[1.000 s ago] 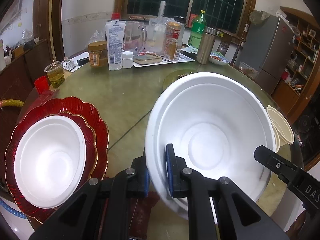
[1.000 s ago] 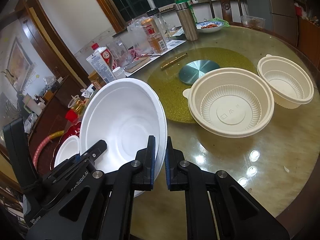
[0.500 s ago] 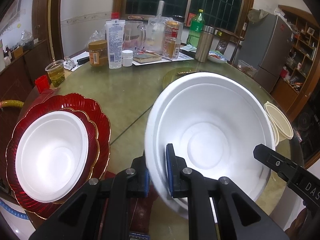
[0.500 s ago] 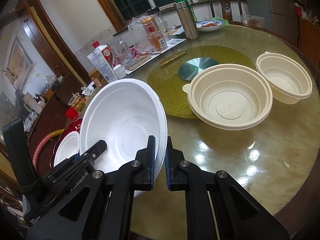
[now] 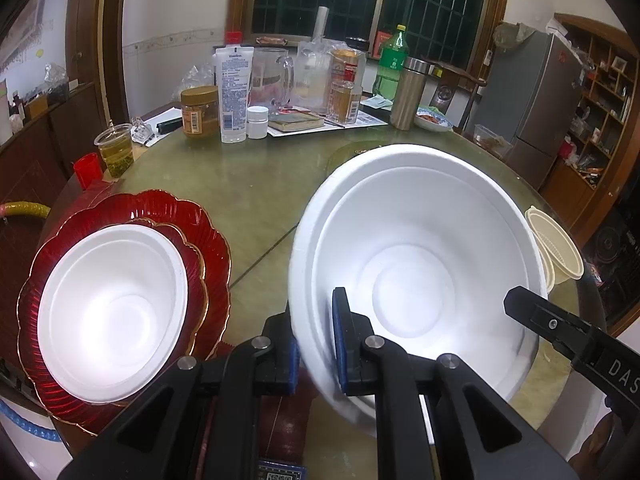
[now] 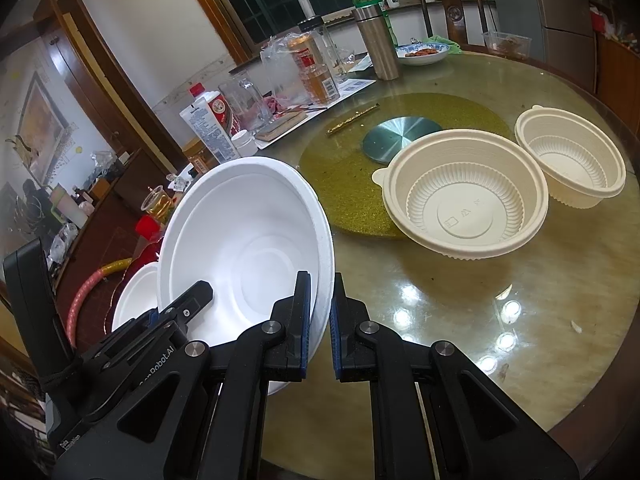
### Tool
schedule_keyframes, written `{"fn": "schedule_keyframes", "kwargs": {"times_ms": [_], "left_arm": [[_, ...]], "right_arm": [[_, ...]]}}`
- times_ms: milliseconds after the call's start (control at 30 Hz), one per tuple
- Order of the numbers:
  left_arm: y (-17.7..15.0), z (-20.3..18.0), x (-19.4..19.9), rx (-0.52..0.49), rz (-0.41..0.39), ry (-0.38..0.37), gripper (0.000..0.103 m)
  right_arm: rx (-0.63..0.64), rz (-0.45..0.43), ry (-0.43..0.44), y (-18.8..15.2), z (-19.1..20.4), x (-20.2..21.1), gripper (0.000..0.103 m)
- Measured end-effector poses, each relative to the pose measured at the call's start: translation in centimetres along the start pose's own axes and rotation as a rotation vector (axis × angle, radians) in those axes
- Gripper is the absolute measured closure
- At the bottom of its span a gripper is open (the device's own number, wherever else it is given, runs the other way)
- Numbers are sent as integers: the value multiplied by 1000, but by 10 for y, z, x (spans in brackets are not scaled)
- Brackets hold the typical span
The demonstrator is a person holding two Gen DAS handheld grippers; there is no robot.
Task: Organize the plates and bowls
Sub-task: 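Carry the white bowl with the left gripper over to the red plate stack, then lower the white bowl onto the white plate and open the left gripper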
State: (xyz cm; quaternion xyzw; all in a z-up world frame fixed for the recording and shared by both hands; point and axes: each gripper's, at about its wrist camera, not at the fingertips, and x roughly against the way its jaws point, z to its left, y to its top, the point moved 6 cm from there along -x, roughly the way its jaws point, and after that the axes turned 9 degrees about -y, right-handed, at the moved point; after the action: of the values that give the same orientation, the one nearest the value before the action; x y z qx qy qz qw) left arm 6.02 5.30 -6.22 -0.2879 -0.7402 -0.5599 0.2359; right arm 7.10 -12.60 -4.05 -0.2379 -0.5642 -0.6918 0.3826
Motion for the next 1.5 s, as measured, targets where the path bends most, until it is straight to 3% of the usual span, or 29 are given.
{"fn": "schedule_keyframes", "kwargs": {"times_ms": [733,1133,1500], "left_arm": [[9,3,26,11,-68,3,91],[25,31,61,58,-147,42,91],[20,89,78,132,-155,170,91]], "right_arm": [[22,-38,24,7,14,12,95],[104,-66,86,19,61,20,95],[204,-11,187,14,126,-2,95]]}}
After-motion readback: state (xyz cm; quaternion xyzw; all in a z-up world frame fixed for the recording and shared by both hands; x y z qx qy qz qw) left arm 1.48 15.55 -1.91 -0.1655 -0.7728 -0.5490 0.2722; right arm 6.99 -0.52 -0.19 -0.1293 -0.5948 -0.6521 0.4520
